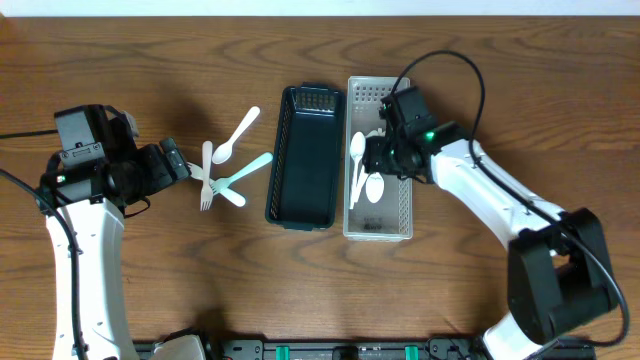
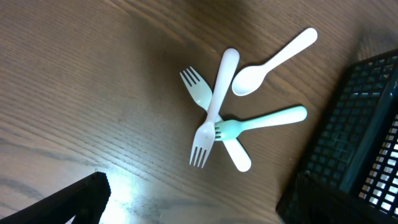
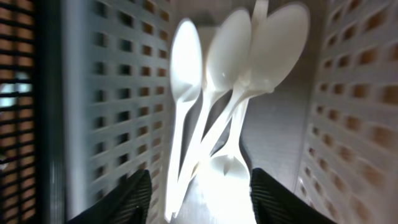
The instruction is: Pack container
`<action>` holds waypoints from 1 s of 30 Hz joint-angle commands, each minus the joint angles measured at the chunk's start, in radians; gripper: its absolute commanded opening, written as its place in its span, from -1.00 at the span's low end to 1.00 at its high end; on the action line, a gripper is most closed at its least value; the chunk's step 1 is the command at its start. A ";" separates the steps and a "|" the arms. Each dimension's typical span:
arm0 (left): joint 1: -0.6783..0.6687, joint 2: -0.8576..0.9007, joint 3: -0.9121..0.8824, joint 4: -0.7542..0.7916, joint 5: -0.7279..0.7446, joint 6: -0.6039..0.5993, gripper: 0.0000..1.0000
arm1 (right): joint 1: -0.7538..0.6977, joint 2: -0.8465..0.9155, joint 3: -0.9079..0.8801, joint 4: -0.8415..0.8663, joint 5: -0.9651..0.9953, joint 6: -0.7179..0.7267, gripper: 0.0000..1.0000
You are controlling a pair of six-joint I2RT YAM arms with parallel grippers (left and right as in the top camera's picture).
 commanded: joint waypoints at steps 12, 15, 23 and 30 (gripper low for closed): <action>0.005 -0.005 0.026 0.000 0.130 -0.032 0.96 | -0.390 -0.351 0.133 -0.215 0.145 -0.065 0.44; 0.005 -0.005 0.026 -0.006 0.164 -0.032 0.96 | -0.528 -0.320 0.107 -0.277 0.144 -0.094 0.60; -0.044 0.021 0.027 -0.023 0.002 0.092 0.96 | -0.684 -0.185 0.058 -0.316 0.138 -0.100 0.76; -0.158 0.192 0.074 -0.037 -0.152 0.131 0.90 | -0.687 -0.114 0.058 -0.303 0.132 -0.091 0.75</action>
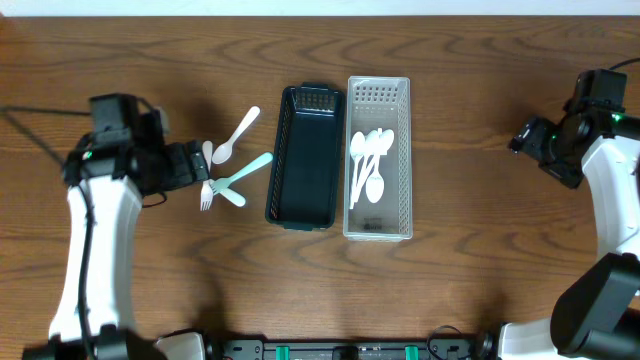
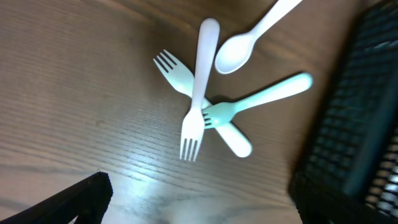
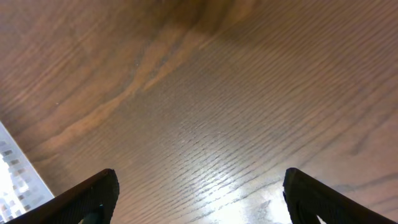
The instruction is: Pack container
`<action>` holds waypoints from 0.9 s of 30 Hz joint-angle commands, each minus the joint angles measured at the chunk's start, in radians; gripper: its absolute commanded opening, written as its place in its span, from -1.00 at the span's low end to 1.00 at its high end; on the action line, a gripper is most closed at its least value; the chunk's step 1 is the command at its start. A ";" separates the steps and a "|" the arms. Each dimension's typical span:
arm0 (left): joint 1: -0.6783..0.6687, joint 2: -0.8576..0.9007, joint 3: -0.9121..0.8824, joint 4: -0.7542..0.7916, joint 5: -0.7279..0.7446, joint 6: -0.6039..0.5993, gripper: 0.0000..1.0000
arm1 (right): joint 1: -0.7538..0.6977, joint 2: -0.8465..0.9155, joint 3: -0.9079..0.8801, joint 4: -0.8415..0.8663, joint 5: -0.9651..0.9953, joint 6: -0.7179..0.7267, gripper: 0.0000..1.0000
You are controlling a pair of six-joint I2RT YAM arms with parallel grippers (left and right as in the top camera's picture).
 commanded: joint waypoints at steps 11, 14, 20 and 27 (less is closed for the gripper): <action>-0.071 0.351 0.128 0.085 -0.127 0.095 0.48 | -0.005 0.021 -0.002 0.006 -0.004 -0.005 0.70; -0.090 0.377 0.128 0.113 -0.127 0.181 0.43 | -0.005 0.021 -0.002 0.006 -0.004 -0.005 0.70; -0.141 0.400 0.128 0.168 -0.127 0.304 0.22 | -0.005 0.021 -0.002 0.006 -0.004 -0.005 0.67; -0.142 0.461 0.127 0.216 -0.192 0.270 0.20 | -0.006 0.021 -0.002 -0.007 -0.003 -0.005 0.63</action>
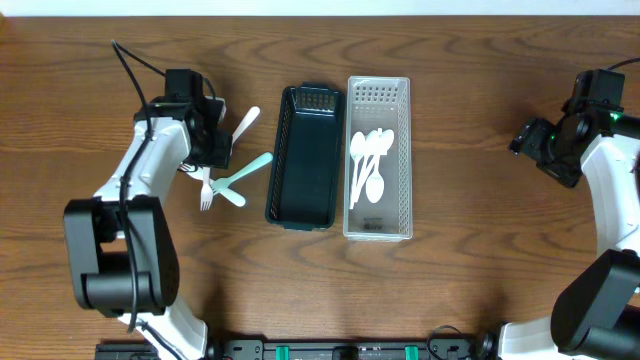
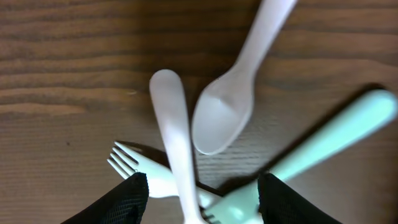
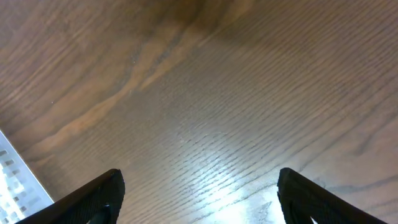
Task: Pack container
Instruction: 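Grasp the white fork from the pile with the left gripper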
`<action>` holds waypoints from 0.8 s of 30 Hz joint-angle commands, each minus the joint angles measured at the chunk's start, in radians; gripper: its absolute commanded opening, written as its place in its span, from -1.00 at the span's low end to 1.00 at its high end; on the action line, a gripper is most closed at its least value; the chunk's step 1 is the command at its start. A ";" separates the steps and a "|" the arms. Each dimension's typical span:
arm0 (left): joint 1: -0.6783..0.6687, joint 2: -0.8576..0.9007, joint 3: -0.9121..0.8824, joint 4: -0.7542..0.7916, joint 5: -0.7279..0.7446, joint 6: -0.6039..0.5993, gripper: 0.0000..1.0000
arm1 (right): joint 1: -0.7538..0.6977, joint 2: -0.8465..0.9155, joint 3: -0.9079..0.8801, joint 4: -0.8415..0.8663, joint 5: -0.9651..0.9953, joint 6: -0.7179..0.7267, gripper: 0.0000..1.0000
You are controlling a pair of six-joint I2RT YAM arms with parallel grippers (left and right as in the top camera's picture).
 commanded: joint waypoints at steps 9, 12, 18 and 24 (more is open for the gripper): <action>0.011 0.077 0.023 0.022 -0.050 0.010 0.20 | -0.006 0.009 -0.002 -0.014 -0.001 -0.005 0.60; 0.011 0.099 0.022 0.022 -0.050 0.010 0.15 | -0.006 0.009 -0.002 -0.014 -0.001 -0.005 0.58; 0.014 0.127 0.022 0.022 -0.051 0.010 0.10 | -0.006 0.009 -0.002 -0.014 -0.001 -0.005 0.57; 0.024 0.158 0.022 0.017 -0.050 0.010 -0.09 | -0.006 0.009 -0.002 -0.014 0.000 -0.005 0.57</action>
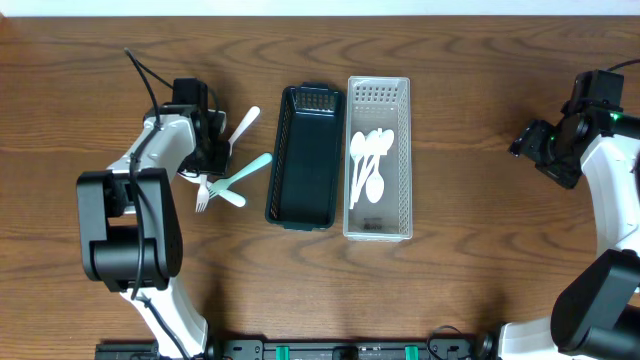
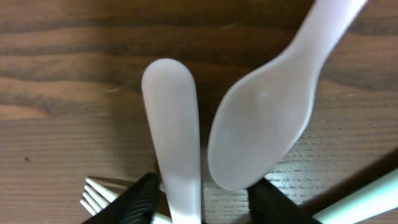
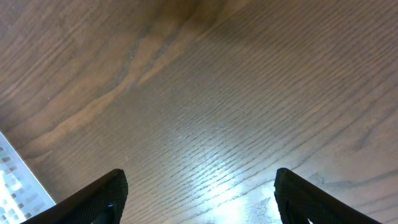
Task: Pack container
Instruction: 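Grasp the white fork from the pile with the left gripper, then place the white fork into the black basket and release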
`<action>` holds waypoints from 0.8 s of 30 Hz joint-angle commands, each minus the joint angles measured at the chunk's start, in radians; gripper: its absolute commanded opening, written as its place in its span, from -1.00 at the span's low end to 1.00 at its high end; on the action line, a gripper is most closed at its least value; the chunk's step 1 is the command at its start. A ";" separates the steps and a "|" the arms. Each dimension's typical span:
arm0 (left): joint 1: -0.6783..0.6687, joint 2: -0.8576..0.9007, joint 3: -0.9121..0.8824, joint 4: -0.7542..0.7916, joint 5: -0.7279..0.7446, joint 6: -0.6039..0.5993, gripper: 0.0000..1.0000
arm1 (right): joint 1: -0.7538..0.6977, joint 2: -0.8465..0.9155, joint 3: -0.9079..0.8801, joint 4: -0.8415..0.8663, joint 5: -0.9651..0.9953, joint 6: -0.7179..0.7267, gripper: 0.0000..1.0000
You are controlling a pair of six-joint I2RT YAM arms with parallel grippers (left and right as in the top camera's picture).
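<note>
A heap of loose cutlery lies left of the baskets: a white fork [image 2: 171, 124], a white spoon [image 2: 261, 130], a mint fork [image 1: 245, 170] and a second white fork [image 2: 99, 190] underneath. My left gripper [image 2: 202, 202] is low over the heap and open, with its fingers on either side of the white fork's handle; it also shows in the overhead view [image 1: 205, 150]. The black basket [image 1: 276, 150] holds nothing. The white perforated tray [image 1: 405, 150] holds three white spoons [image 1: 365, 165]. My right gripper [image 3: 196, 199] is open over bare wood, with nothing between its fingers.
The black basket and the white tray stand side by side at the table's middle. The right arm [image 1: 590, 150] hangs at the far right edge. Bare wood lies in front of the baskets and between the tray and the right arm.
My left gripper has come down closer onto the cutlery heap, and the white fork's handle now fills the space between its open fingers. The right arm has not moved.
My right gripper was open inside the white tray over the spoons while the left hung left of the heap. Then the right arm stood at the far right and the left nearer the heap. The left then hung above the fork and spoon, and is now low over them.
</note>
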 commanded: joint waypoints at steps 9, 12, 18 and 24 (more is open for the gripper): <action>0.010 0.026 0.013 -0.018 -0.013 0.007 -0.63 | -0.006 0.009 -0.002 -0.002 0.000 -0.005 0.57; 0.010 0.009 0.014 -0.034 -0.013 0.005 -0.78 | -0.006 0.009 -0.002 -0.002 -0.001 -0.005 0.56; 0.010 -0.091 0.040 -0.098 -0.013 -0.004 -0.80 | -0.006 0.009 -0.002 -0.002 -0.001 -0.005 0.54; -0.014 -0.281 0.160 -0.286 -0.009 -0.043 -0.81 | -0.006 0.009 -0.002 -0.004 -0.001 -0.005 0.50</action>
